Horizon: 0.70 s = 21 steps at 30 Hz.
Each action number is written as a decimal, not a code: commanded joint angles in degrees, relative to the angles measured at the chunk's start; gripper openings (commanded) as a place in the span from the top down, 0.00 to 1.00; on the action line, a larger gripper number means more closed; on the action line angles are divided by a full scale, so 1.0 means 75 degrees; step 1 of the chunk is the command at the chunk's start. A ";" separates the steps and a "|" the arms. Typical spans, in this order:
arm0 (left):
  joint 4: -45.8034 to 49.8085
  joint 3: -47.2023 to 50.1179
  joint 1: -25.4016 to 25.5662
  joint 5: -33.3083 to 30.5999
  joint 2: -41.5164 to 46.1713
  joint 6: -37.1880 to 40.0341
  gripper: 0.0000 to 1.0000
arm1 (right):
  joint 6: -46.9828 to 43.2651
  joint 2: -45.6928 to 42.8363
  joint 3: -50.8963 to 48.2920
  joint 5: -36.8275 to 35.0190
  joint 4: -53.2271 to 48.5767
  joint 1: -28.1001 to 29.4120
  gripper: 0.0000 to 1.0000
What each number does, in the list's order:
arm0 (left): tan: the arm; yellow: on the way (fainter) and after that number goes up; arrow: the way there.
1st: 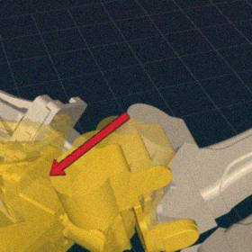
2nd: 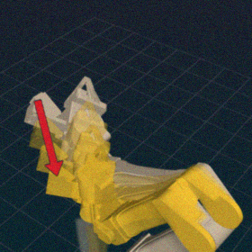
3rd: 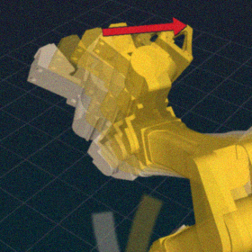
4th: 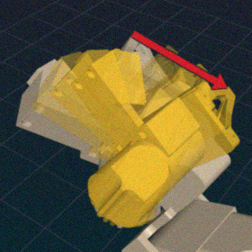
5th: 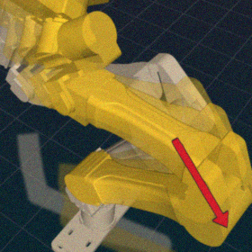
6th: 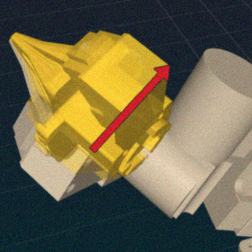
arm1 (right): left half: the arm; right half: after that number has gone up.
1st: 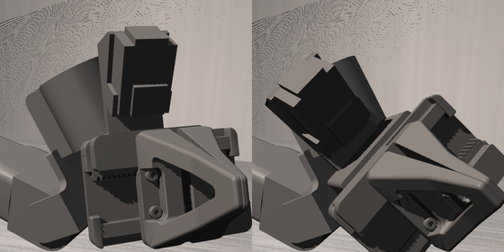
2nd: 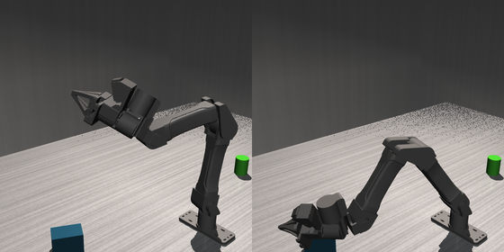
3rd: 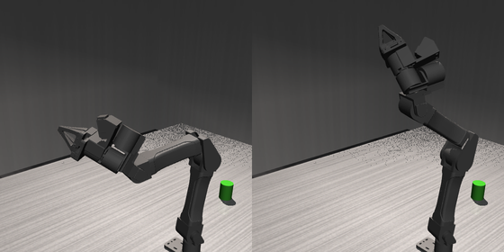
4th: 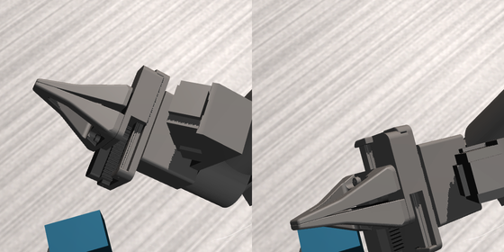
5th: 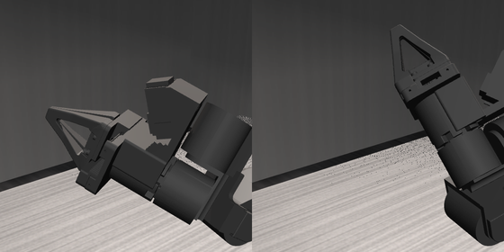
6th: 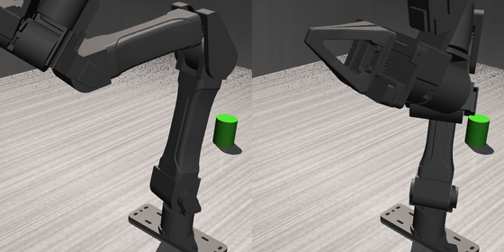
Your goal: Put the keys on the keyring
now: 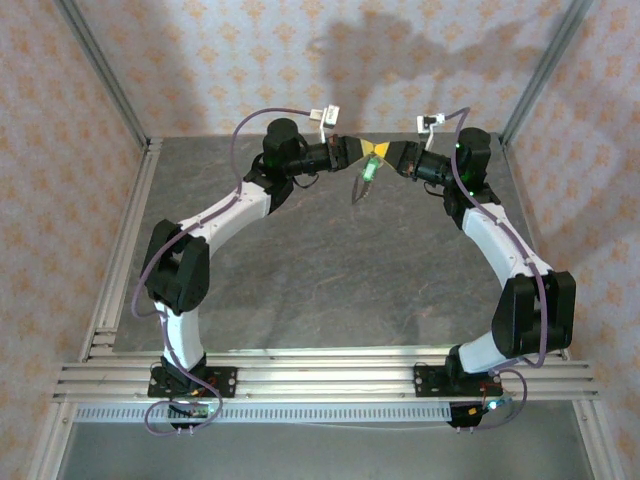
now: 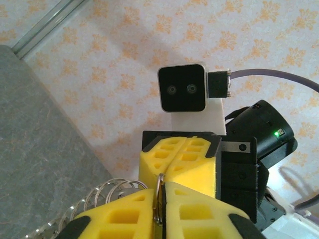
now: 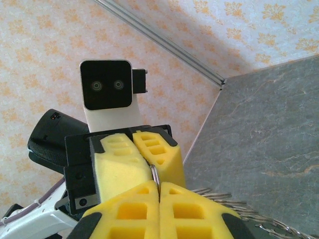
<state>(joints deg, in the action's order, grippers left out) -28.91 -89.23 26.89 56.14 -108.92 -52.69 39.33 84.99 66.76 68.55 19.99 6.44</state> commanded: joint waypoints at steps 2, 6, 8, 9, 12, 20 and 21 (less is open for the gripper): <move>-0.0107 -0.0313 0.0216 0.0311 -0.0002 0.0102 1.00 | -0.0027 -0.0240 0.0063 0.0068 0.0393 0.0005 1.00; -0.0160 -0.0126 0.0259 -0.0036 0.0137 0.0112 1.00 | 0.0005 -0.0389 0.0051 -0.0170 0.0285 -0.0048 0.91; -0.0312 0.0026 0.0266 -0.0285 0.0245 0.0071 1.00 | 0.0038 -0.0533 -0.0045 -0.0363 0.0291 -0.0149 0.79; -0.0390 0.0092 0.0258 -0.0383 0.0289 0.0030 1.00 | 0.0084 -0.0626 -0.0124 -0.0439 0.0336 -0.0220 0.75; -0.0553 0.0210 0.0261 -0.0590 0.0401 -0.0031 1.00 | 0.0296 -0.0879 -0.0412 -0.0626 0.0582 -0.0413 0.72; -0.0923 0.0264 0.0258 -0.0689 0.0474 -0.0233 1.00 | 0.0600 -0.1266 -0.1213 -0.0872 0.1209 -0.0530 0.71; -0.0966 0.0261 0.0258 -0.0681 0.0462 -0.0269 1.00 | 0.0654 -0.1255 -0.1296 -0.0849 0.1332 -0.0530 0.71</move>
<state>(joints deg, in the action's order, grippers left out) -30.87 -87.42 28.84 51.79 -108.49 -53.54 43.00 76.64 58.54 62.89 24.88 2.46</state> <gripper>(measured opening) 0.043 0.292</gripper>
